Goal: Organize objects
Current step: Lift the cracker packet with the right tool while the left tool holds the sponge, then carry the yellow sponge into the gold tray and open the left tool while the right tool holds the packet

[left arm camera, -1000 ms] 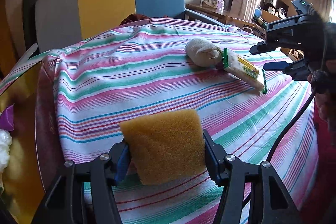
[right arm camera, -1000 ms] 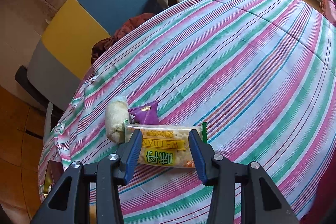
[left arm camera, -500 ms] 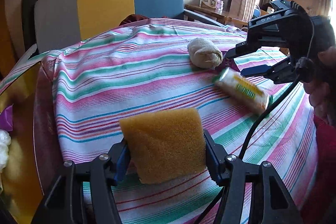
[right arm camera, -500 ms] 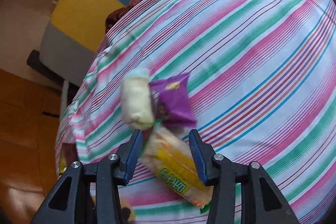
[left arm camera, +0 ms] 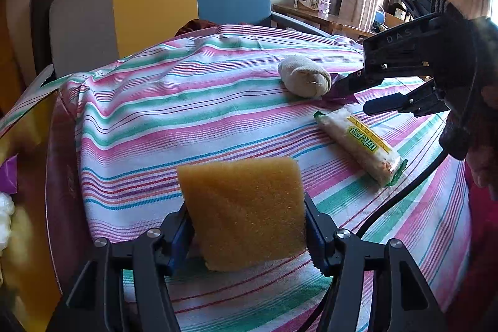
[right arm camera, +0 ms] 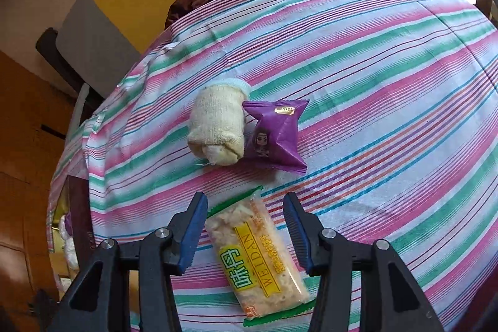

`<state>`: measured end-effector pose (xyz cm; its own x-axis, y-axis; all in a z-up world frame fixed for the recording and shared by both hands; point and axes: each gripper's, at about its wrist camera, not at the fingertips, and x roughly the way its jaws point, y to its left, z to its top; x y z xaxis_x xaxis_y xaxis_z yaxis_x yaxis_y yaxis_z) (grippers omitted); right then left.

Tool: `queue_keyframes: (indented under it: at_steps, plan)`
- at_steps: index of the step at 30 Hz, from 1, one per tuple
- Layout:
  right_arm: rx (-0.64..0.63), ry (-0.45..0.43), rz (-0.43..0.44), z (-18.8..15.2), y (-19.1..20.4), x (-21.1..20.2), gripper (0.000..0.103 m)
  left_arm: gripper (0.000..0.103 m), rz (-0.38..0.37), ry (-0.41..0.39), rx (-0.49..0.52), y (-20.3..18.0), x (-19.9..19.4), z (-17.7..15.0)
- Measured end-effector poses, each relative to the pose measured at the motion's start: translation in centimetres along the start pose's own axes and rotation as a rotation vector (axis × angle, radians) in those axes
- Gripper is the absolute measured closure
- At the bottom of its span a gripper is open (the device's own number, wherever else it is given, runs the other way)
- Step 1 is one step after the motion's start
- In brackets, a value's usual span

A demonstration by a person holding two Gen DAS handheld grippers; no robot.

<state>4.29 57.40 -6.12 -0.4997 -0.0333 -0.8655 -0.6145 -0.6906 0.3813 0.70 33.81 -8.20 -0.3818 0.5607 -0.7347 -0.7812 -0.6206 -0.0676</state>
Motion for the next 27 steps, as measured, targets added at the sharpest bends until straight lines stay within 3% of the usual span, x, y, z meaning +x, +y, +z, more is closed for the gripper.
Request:
queue_keyframes:
  at_steps: [5,8,11,13,15,16,17,27]
  plan:
    - [-0.074,0.03,-0.033,-0.6,1.2,0.6,0.048,0.04,-0.002,0.001,0.0,0.0,0.0,0.0]
    - [-0.126,0.065,-0.045,-1.1,1.6,0.8,0.035,0.04,-0.004,0.004,0.002,0.0,0.0,0.0]
    - [-0.214,0.092,-0.118,-2.0,2.5,1.2,0.033,0.039,-0.005,0.008,0.005,-0.1,0.1,0.0]
    - [-0.319,0.171,-0.193,-3.5,3.5,2.7,0.033,0.039,-0.006,0.011,0.007,-0.1,0.2,-0.1]
    - [-0.36,0.167,-0.235,-3.8,4.1,2.9,0.038,0.039,-0.004,0.014,0.01,-0.2,0.3,-0.1]
    - [-0.38,0.16,-0.249,-4.0,4.5,2.9,0.051,0.039,-0.004,0.014,0.01,-0.2,0.3,0.0]
    - [-0.383,0.152,-0.245,-3.9,4.5,2.7,0.055,0.039,-0.003,0.014,0.01,-0.2,0.3,0.0]
    - [-0.343,0.134,-0.203,-3.5,3.5,2.8,0.054,0.044,-0.004,0.024,0.01,-0.3,-0.1,0.1]
